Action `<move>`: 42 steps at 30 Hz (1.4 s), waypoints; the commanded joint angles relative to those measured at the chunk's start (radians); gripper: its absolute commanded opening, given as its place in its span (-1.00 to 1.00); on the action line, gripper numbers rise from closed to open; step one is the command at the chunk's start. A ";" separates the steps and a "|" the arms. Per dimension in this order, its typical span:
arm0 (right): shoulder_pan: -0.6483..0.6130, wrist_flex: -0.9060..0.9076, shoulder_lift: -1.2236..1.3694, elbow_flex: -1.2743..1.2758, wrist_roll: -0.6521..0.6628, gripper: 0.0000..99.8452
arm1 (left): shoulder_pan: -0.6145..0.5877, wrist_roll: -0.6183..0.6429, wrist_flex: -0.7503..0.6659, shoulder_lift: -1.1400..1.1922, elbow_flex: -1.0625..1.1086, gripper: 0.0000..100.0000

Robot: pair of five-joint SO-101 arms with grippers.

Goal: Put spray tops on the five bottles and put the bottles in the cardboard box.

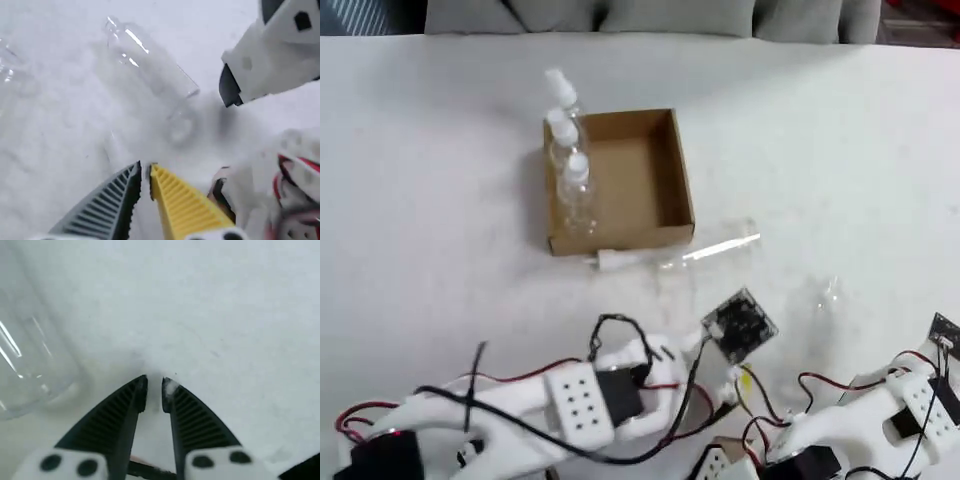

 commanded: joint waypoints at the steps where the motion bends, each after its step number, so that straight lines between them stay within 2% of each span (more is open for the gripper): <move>1: -0.016 -0.010 -0.012 -0.006 0.012 -0.95 | -0.064 0.012 -0.086 0.107 -0.066 -0.69; 4: -0.016 -0.010 -0.013 -0.006 0.012 -0.95 | -0.064 0.058 -0.091 0.174 -0.074 -0.50; 6: -0.016 -0.010 -0.013 -0.006 0.012 -0.95 | -0.068 0.080 -0.083 0.219 -0.098 -0.45; 17: -0.016 -0.010 -0.012 -0.006 0.012 -0.95 | -0.128 0.084 -0.077 0.464 -0.241 -0.45; 28: -0.016 -0.010 -0.008 -0.006 0.012 -0.95 | -0.156 0.089 0.032 0.630 -0.387 -0.45; 30: -0.016 -0.010 -0.008 -0.006 0.012 -0.95 | -0.156 0.086 0.044 0.634 -0.394 -0.53; 34: -0.016 -0.008 -0.008 -0.006 0.012 -0.95 | -0.156 0.081 0.037 0.634 -0.393 -0.93; 35: -0.016 -0.008 -0.007 -0.006 0.012 -0.95 | -0.156 0.081 0.037 0.634 -0.393 -0.98; 38: -0.016 -0.008 -0.007 -0.005 0.012 -0.95 | -0.156 0.081 0.043 0.634 -0.385 -0.87; 42: -0.016 -0.008 -0.007 -0.005 0.012 -0.95 | -0.156 0.081 0.044 0.631 -0.385 -0.97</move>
